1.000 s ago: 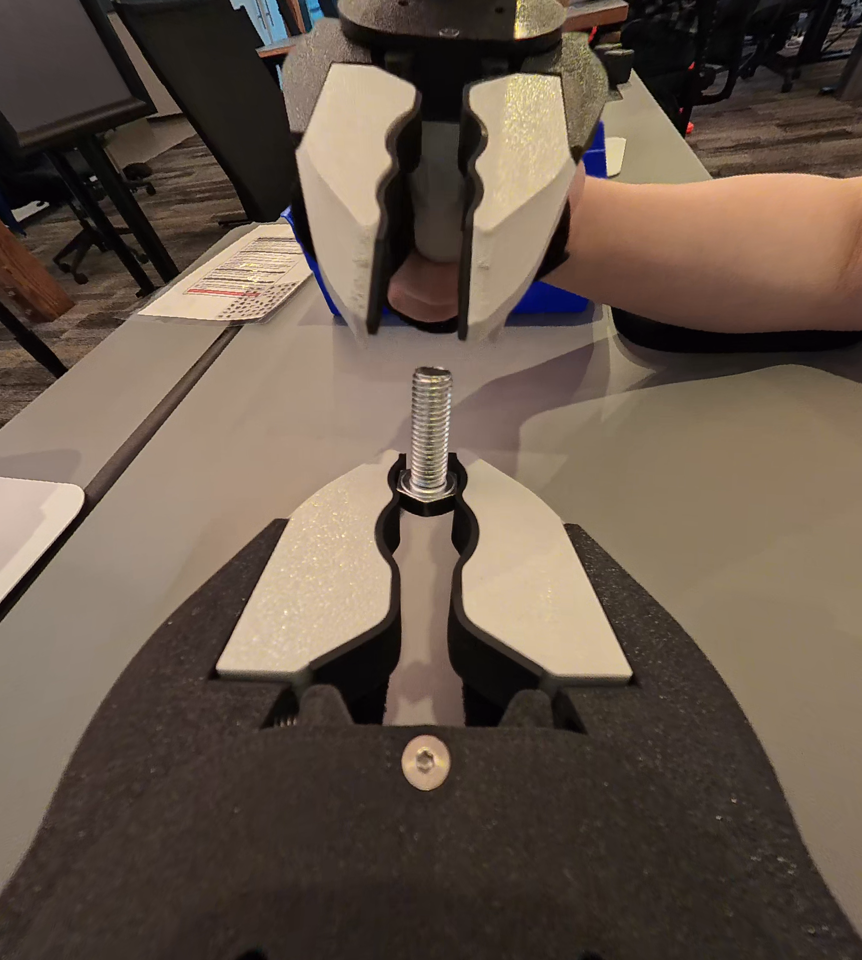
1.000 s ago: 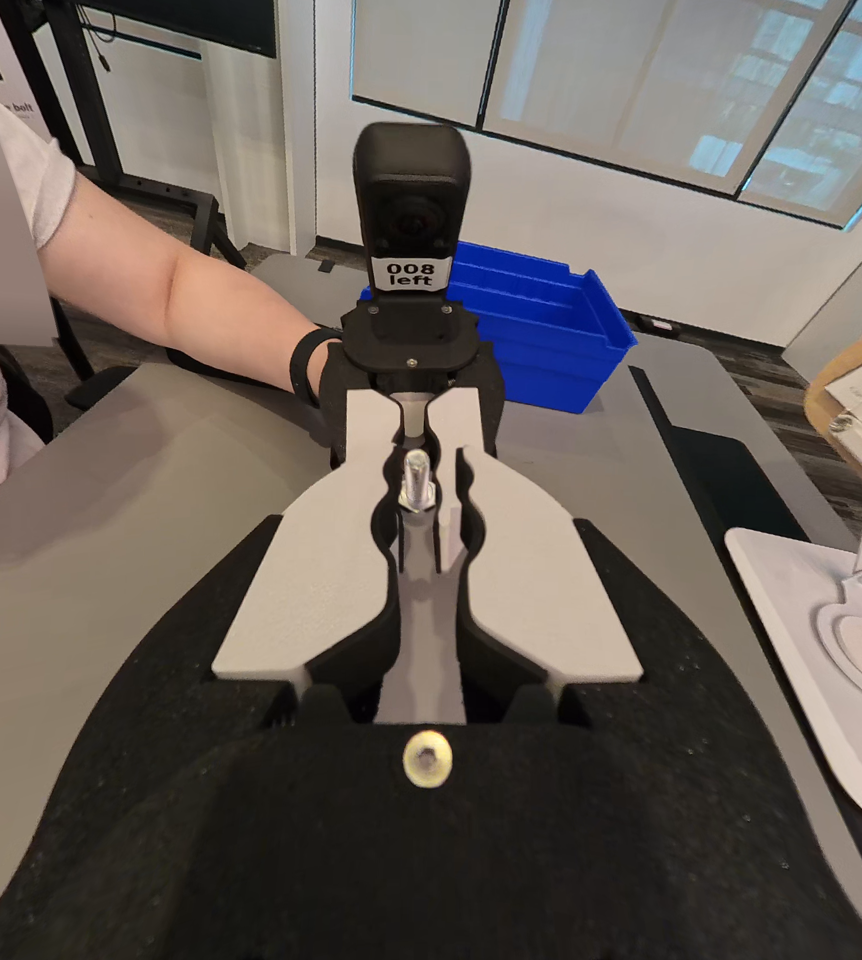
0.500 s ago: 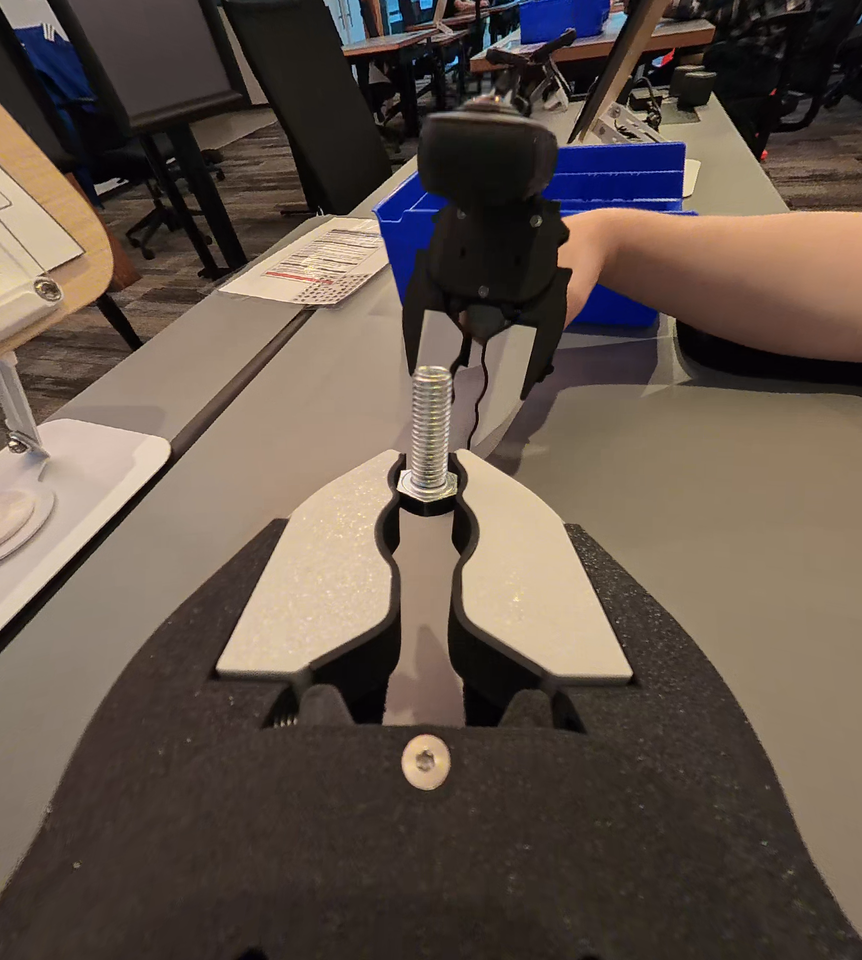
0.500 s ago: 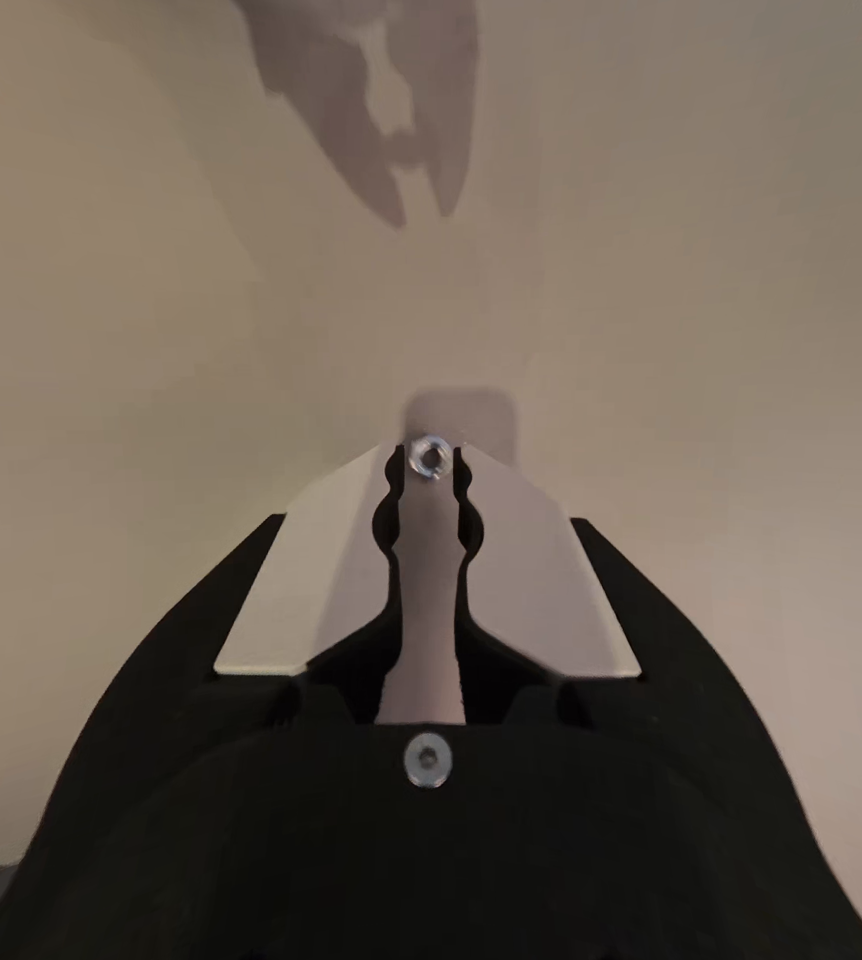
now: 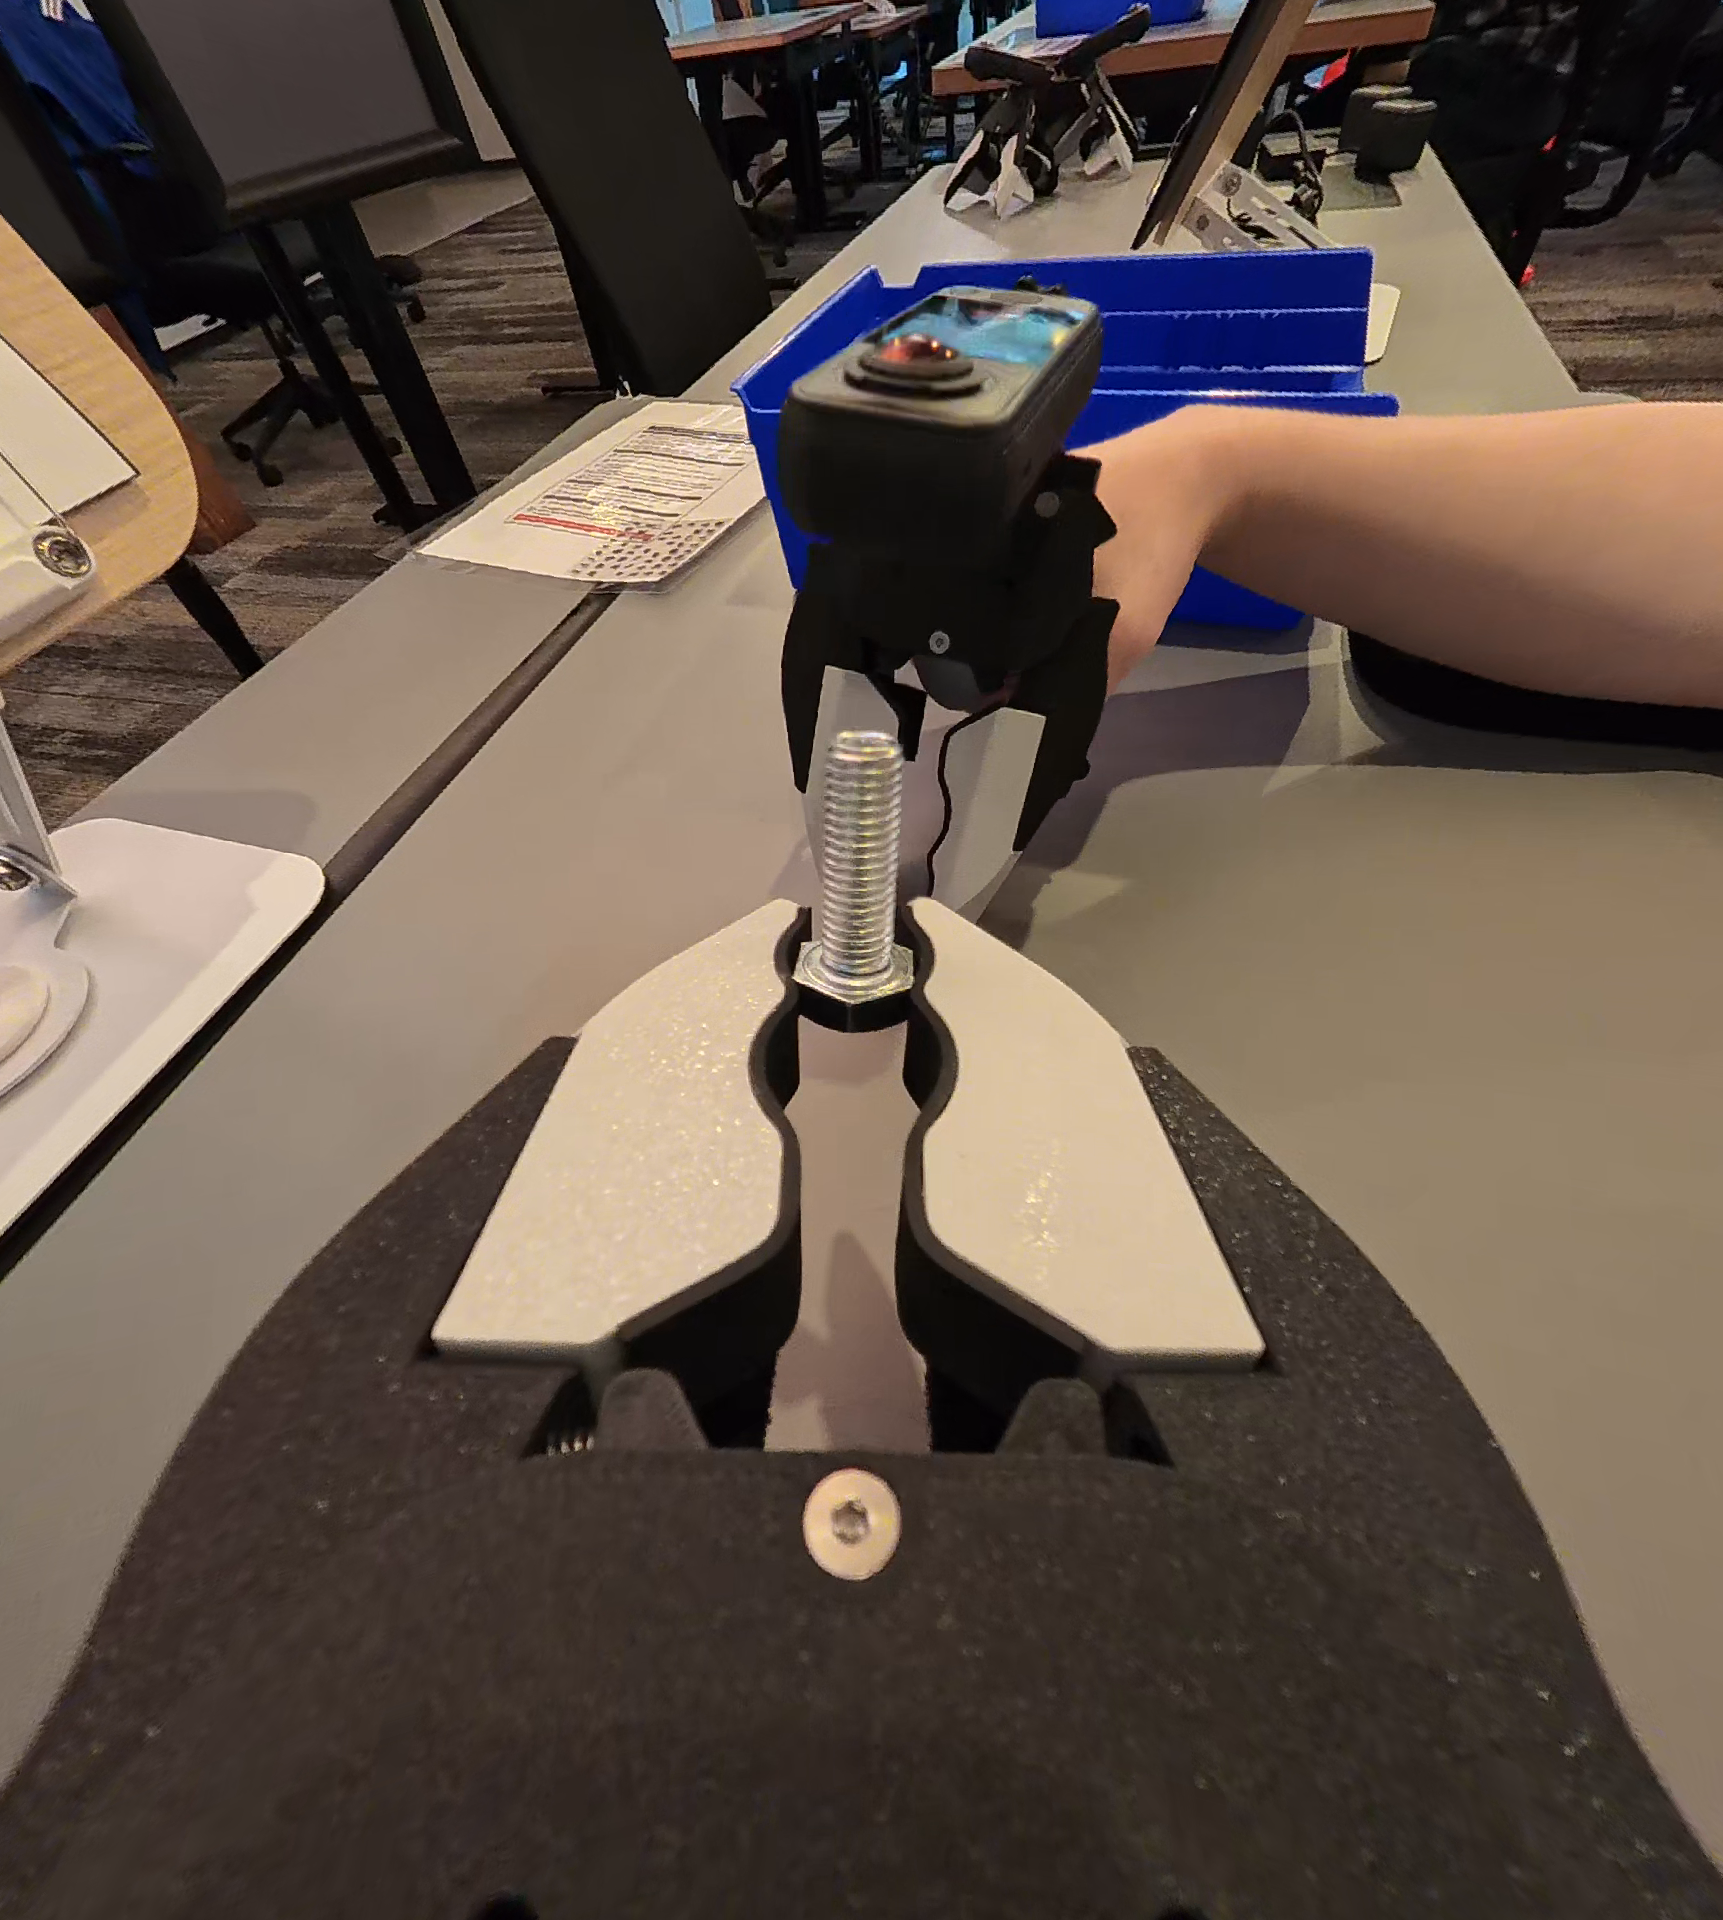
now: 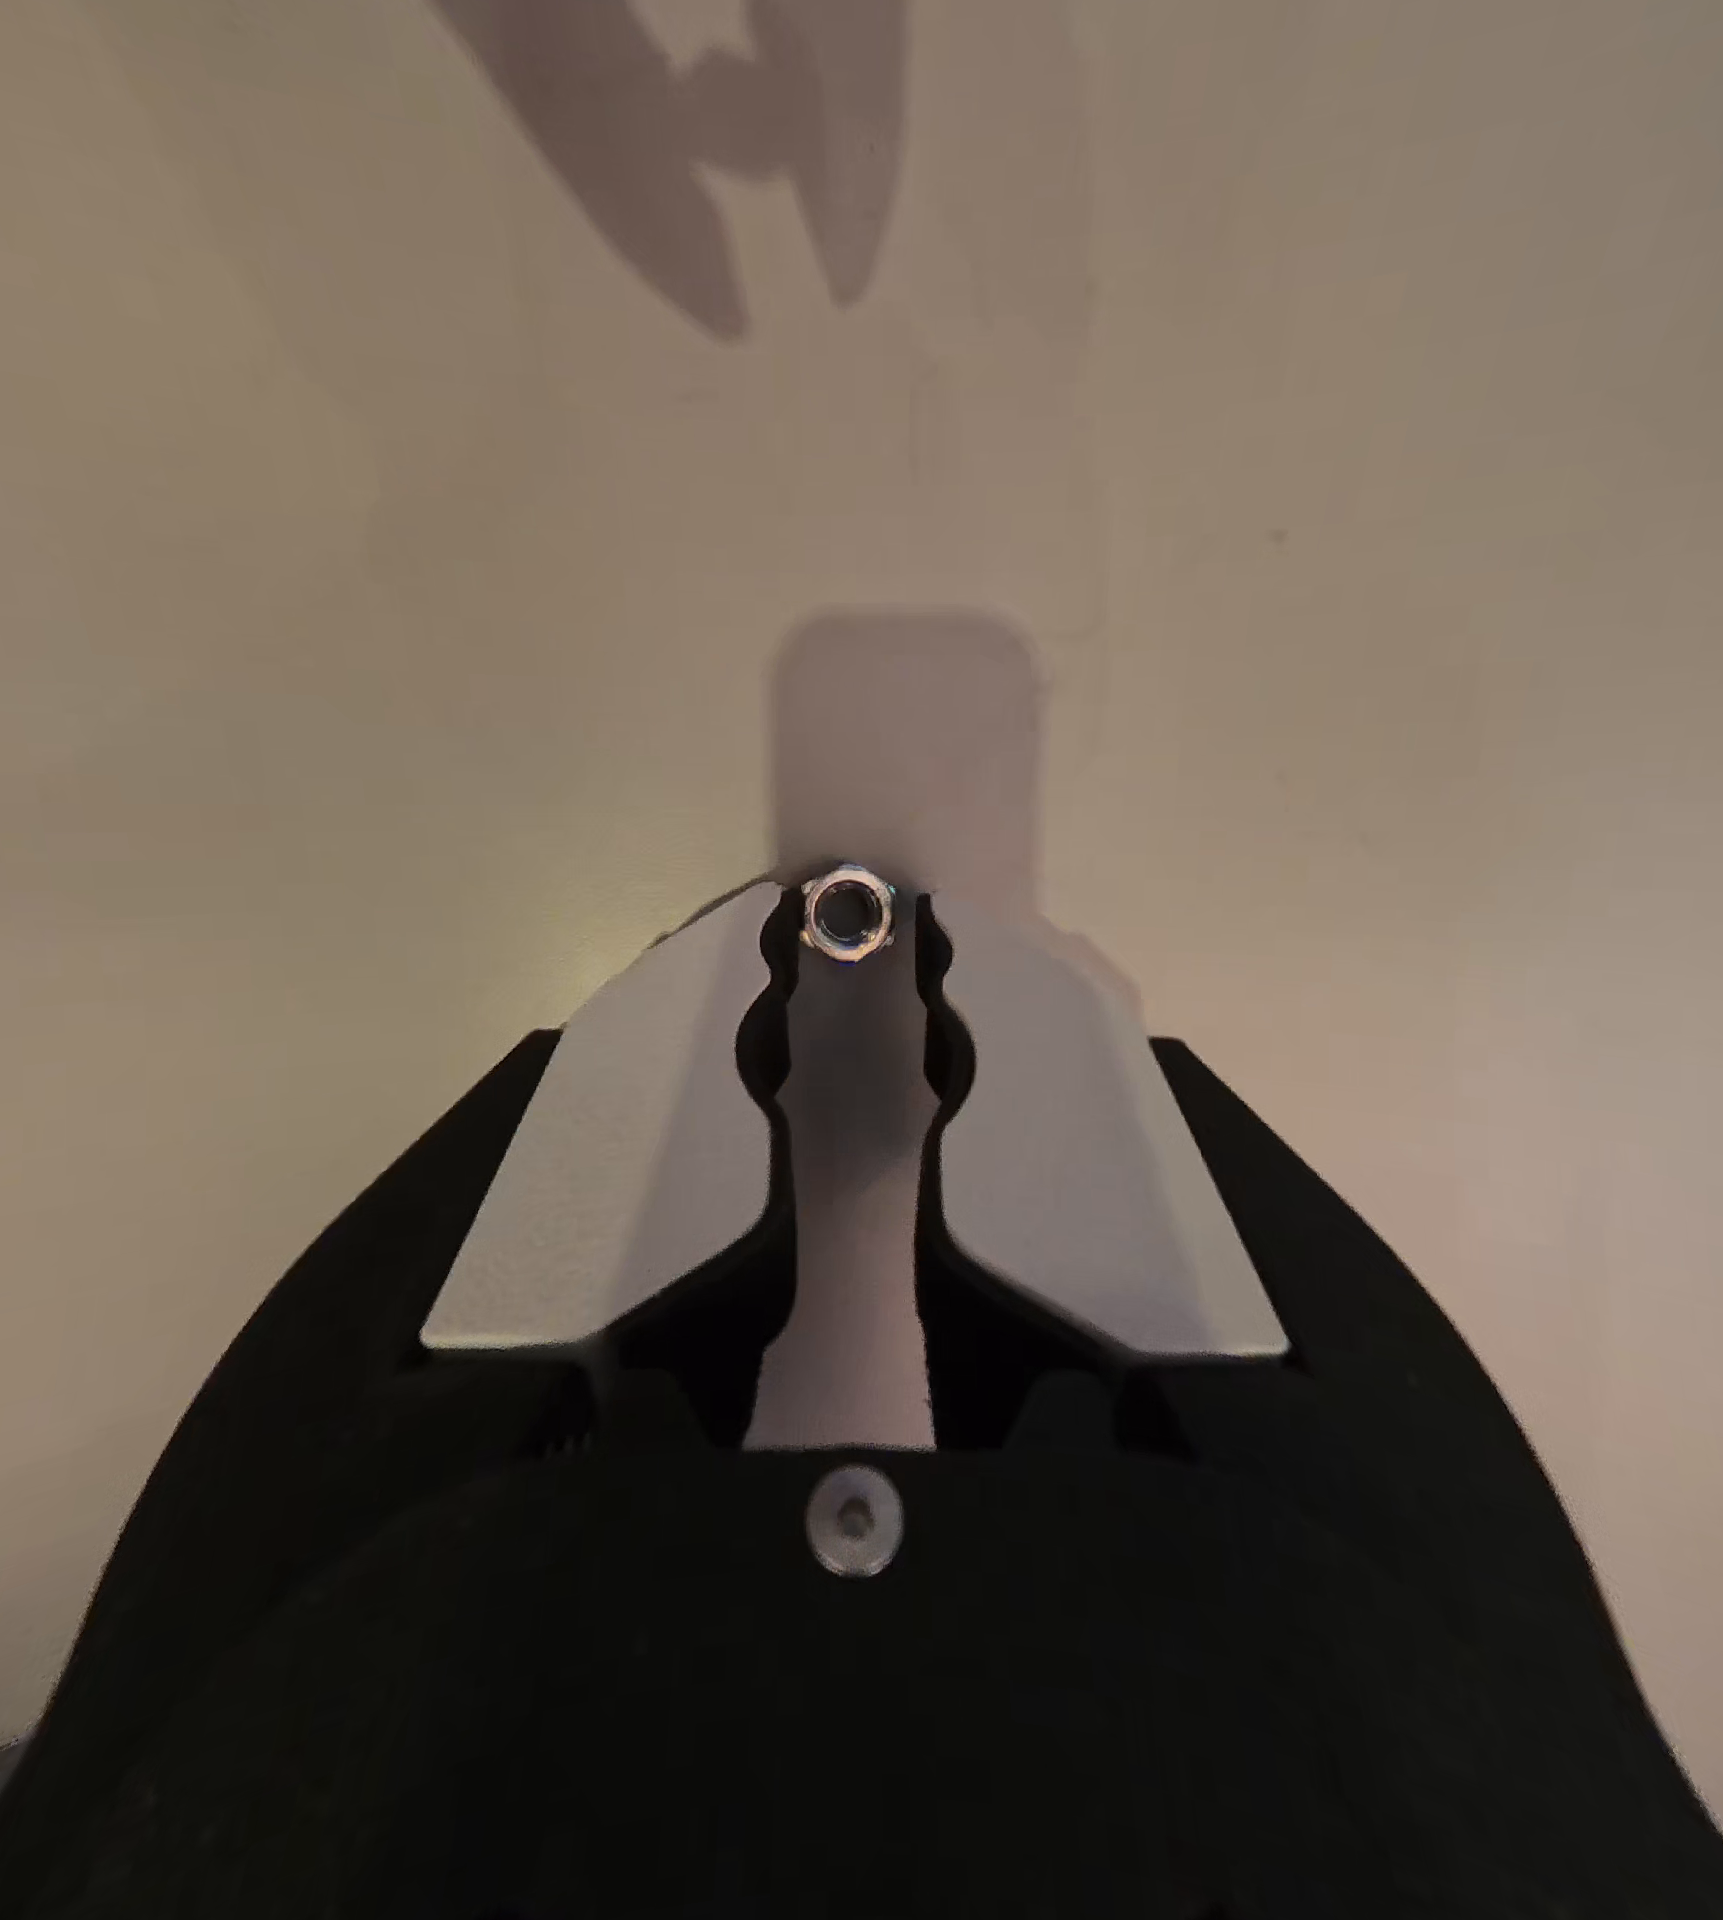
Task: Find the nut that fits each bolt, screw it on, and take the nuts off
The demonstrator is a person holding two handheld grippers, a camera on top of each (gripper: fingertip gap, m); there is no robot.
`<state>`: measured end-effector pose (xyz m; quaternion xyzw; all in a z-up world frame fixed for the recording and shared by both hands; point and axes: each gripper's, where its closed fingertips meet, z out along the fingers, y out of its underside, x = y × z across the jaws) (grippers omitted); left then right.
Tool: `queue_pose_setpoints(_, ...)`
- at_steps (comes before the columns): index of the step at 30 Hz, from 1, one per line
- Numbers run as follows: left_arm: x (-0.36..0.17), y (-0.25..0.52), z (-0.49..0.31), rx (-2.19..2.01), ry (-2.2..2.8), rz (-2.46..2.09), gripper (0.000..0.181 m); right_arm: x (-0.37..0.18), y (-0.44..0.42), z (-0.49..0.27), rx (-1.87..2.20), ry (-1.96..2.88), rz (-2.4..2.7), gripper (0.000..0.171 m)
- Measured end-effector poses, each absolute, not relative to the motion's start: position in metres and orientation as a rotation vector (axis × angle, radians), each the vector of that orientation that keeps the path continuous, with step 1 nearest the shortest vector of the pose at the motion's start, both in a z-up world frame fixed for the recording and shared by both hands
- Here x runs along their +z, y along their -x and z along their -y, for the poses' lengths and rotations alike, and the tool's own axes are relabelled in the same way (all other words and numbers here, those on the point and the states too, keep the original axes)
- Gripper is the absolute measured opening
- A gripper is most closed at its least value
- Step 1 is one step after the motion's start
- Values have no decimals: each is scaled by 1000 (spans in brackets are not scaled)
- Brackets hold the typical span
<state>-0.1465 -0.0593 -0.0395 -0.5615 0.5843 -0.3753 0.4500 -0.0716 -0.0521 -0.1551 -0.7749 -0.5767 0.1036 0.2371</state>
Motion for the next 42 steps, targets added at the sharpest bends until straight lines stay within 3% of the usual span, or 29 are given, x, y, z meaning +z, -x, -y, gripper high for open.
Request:
queue_pose_setpoints(11,-51,144,63,-922,1427,-1495,15,-150,74,52,309,2084,1586,17)
queue_pose_setpoints(19,-70,135,80,-893,1464,-1612,14,-4,133,76,698,1585,1299,17)
queue_pose_setpoints(42,-64,132,116,-991,1323,-1756,14,-13,150,114,535,1392,1613,17)
